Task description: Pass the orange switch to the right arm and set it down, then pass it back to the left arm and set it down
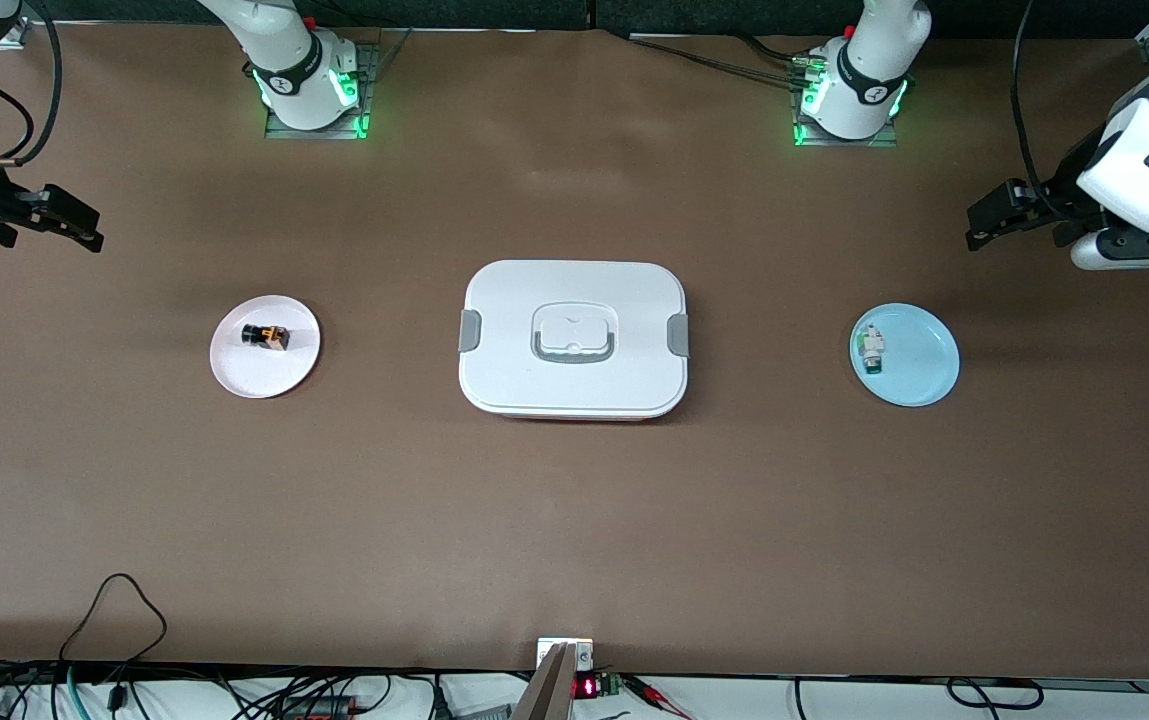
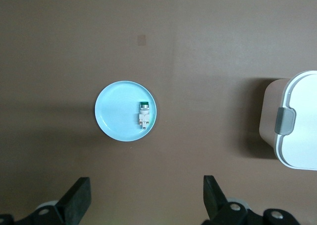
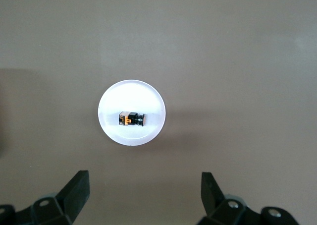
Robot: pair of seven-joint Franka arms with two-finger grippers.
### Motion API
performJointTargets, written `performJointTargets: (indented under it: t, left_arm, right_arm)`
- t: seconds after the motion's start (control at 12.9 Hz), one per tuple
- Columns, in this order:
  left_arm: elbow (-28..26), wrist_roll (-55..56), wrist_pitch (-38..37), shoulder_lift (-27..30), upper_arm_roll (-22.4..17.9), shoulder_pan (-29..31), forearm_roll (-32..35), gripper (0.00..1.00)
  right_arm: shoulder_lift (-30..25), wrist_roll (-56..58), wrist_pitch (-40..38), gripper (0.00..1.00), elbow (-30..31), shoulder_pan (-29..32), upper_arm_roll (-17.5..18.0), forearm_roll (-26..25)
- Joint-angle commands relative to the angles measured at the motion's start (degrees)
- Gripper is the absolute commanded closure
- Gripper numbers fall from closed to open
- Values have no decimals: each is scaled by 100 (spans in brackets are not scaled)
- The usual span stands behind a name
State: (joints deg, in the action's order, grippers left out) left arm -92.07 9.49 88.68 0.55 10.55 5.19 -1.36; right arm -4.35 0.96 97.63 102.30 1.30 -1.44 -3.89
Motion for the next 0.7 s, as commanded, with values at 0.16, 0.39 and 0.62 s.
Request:
performJointTargets:
  t: [0.16, 0.39, 0.62]
  left_arm:
    - [162, -253, -44, -55, 9, 43, -66, 0]
    - [198, -325, -44, -99, 9, 43, -75, 0]
    - [198, -168, -61, -99, 9, 43, -84, 0]
  right_arm:
    - [171, -17, -156, 0, -342, 28, 3, 73]
    - [171, -8, -183, 0, -342, 45, -6, 81]
    - [180, 9, -183, 0, -342, 37, -6, 82]
